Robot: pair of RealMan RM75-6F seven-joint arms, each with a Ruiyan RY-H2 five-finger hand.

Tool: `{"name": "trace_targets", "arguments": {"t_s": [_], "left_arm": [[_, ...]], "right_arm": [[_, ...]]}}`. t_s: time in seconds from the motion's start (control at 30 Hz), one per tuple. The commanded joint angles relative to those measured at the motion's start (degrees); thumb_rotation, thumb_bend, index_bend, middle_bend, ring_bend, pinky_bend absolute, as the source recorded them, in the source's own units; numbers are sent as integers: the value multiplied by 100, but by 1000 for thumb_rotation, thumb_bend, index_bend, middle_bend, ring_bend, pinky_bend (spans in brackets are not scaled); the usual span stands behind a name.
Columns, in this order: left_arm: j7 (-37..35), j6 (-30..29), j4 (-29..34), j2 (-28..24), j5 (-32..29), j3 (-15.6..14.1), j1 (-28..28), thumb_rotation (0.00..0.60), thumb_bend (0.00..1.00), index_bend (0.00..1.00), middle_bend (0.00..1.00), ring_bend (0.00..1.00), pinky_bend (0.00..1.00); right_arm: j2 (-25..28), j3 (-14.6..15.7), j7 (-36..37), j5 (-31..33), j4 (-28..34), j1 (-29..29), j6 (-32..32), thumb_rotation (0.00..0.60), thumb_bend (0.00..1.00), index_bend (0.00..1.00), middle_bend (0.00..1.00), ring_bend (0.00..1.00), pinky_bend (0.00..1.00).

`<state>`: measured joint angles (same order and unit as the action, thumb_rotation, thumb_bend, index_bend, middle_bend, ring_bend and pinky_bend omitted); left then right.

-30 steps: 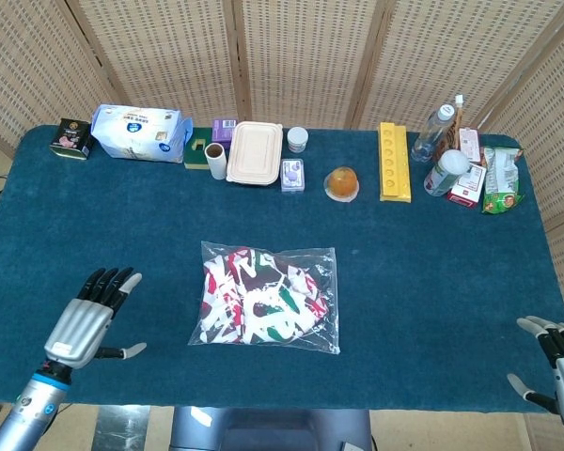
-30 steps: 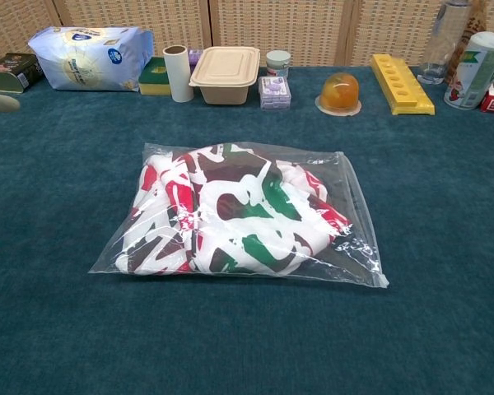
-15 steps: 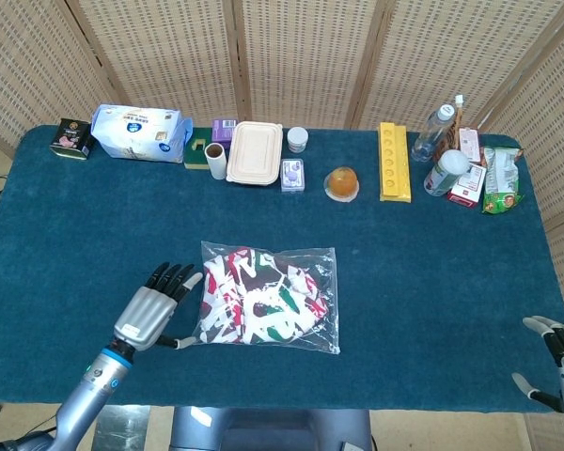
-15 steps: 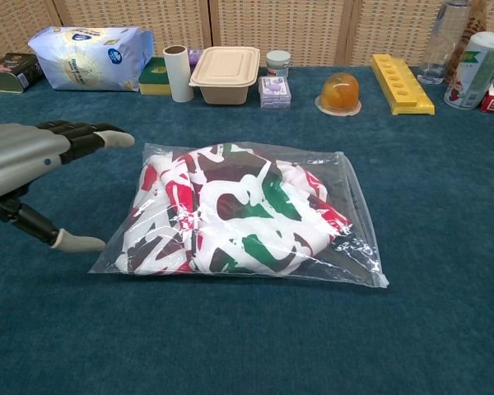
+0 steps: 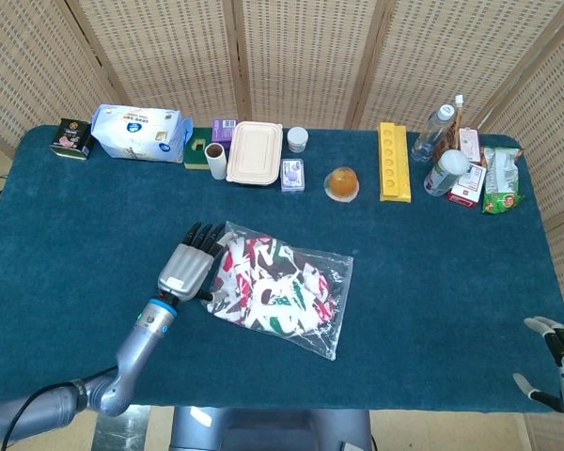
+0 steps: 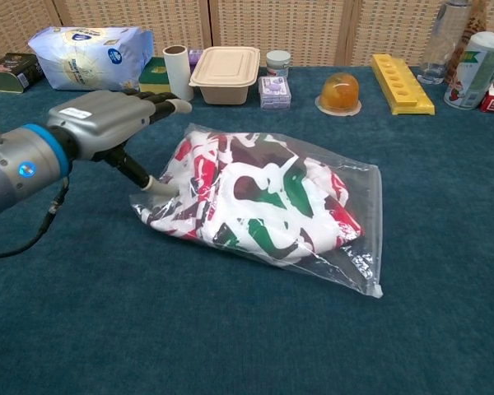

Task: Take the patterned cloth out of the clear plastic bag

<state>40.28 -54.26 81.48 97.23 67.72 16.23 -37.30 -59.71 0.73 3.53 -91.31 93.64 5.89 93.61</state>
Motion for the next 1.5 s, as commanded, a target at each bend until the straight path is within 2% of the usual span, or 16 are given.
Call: {"name": "trace_targets", "arguments": {"t_s": [0.03, 0.17, 0.23, 0.47, 0.53, 0.6, 0.77, 0.93, 1.13, 1.33, 1.5], "left_arm": [[70, 232, -409, 271, -341, 302, -422, 473, 47, 0, 0, 0, 22], [-68, 552, -886, 485, -663, 585, -915, 474, 47, 0, 0, 0, 23], [-274, 739, -689, 348, -869, 691, -1009, 473, 48, 0, 0, 0, 23], [-1124, 1630, 909, -1137, -1384, 773, -874, 480, 53, 0, 0, 0, 23], [-1317, 1864, 1393, -1747, -1308, 746, -812, 477, 52, 0, 0, 0, 22], [-1512, 2030, 1684, -2138, -1179, 701, -798, 476, 52, 0, 0, 0, 22], [-1790, 2236, 1952, -2515, -865, 534, -911, 466, 51, 0, 0, 0, 22], [-1844, 2459, 1785, -2420, -747, 298, -1298, 471, 51, 0, 0, 0, 22], [-1471, 2591, 1118, -1798, -688, -2, -2096, 482, 47, 0, 0, 0, 23], [-1176, 2419, 553, -1168, -873, -212, -2687, 585, 47, 0, 0, 0, 23], [-914, 2184, 190, -719, -1241, -344, -3078, 598, 47, 0, 0, 0, 23]], "right_arm": [[0, 5, -16, -2, 12, 14, 13, 590, 212, 223, 245, 242, 182], [12, 15, -49, -28, 49, 63, 91, 595, 211, 223, 245, 242, 182], [22, 20, -48, -36, 62, 89, 128, 595, 211, 223, 245, 243, 182], [47, 13, -16, -57, 56, 92, 136, 593, 210, 223, 245, 242, 182], [57, 0, -40, -107, 91, 55, 119, 595, 210, 223, 245, 242, 182], [60, -2, -69, -147, 124, 30, 101, 596, 211, 223, 245, 242, 182], [56, -5, -115, -171, 166, 15, 91, 596, 211, 223, 245, 242, 182], [71, 0, -149, -171, 203, 57, 152, 594, 211, 223, 245, 243, 182], [78, 10, -167, -126, 215, 168, 283, 593, 211, 223, 245, 243, 182], [87, -7, -168, -82, 221, 226, 351, 593, 211, 223, 245, 242, 182], [106, -27, -132, -39, 201, 243, 359, 595, 211, 223, 245, 242, 182]]}}
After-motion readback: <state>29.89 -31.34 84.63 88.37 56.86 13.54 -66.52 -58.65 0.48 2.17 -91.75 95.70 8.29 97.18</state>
